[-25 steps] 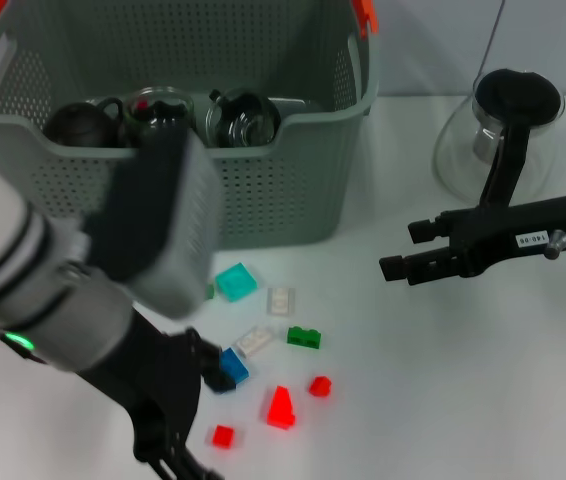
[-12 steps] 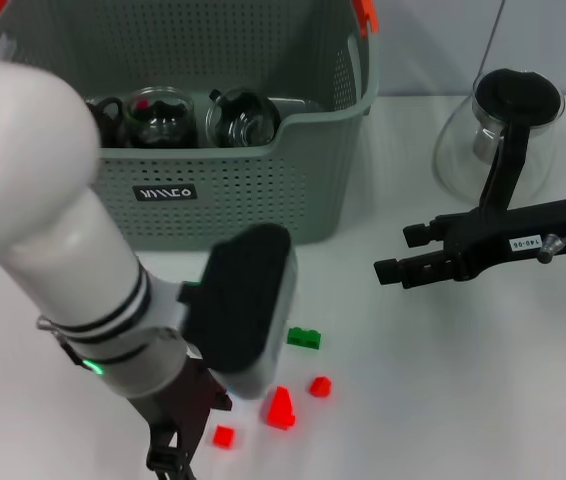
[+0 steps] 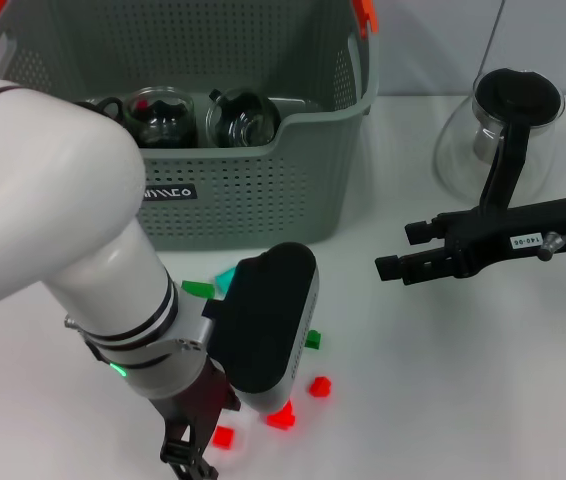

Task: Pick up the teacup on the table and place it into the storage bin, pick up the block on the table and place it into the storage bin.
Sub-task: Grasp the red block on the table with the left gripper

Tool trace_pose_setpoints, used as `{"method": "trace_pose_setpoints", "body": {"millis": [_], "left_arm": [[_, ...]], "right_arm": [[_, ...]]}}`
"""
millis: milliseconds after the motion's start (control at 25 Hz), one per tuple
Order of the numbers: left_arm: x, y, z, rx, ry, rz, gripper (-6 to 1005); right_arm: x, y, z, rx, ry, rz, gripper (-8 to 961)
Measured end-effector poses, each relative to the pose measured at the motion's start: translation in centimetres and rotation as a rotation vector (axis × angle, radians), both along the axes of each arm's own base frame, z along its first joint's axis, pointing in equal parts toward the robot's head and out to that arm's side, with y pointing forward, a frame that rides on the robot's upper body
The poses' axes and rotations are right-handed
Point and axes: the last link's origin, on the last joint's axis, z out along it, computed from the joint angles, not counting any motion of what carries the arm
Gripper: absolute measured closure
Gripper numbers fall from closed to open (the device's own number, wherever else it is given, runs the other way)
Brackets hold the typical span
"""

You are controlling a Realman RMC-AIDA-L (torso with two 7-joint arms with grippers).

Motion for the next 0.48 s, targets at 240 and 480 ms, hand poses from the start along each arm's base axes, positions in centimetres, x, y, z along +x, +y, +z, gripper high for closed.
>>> {"method": "trace_pose_setpoints", "body": {"millis": [240,480], "left_arm": [[0.11,0.19,-0.24,0.000,0.000,-0.004,333],[0.14,0.28,-0.65,0.003,0.001,-0.019,486]], "right_arm": [[0.01,0.14,0.00,0.011,-0.001,0.000,26],[-0.05,0.25,-0.01,0.015,-0.002,0.003,26]]}}
